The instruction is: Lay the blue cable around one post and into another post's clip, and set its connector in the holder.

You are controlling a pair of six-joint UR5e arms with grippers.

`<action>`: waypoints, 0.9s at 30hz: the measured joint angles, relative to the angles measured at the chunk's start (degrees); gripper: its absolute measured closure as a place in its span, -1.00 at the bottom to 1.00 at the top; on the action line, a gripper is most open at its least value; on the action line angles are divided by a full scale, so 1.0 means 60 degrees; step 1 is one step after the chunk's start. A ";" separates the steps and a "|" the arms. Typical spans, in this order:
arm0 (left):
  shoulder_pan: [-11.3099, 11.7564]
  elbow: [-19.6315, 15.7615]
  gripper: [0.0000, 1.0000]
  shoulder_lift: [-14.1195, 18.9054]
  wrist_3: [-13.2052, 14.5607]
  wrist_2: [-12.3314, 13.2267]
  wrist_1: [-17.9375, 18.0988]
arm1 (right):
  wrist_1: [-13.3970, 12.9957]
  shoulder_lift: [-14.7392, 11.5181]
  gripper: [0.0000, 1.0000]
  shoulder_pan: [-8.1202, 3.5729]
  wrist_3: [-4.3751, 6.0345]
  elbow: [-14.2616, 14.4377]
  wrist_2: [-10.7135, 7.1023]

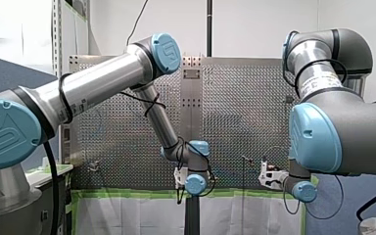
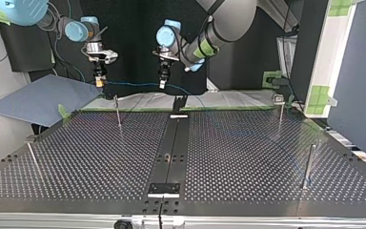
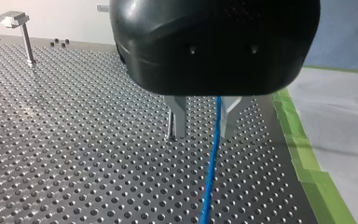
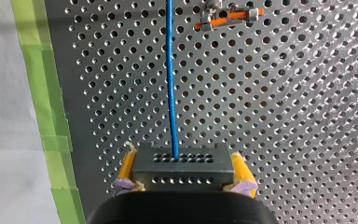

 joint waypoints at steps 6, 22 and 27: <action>-0.0001 0.0001 0.89 -0.0002 -0.0002 0.0246 0.0146 | 0.0014 0.0000 0.58 0.0001 -0.0007 -0.0001 0.0002; 0.0051 0.0007 1.00 -0.0002 -0.0176 0.1457 0.0279 | 0.0030 0.0000 0.58 -0.0016 -0.0023 -0.0001 0.0101; -0.0032 0.0077 1.00 -0.0009 -0.0325 0.1570 0.0423 | 0.0030 0.0000 0.58 -0.0099 -0.0021 -0.0001 0.0200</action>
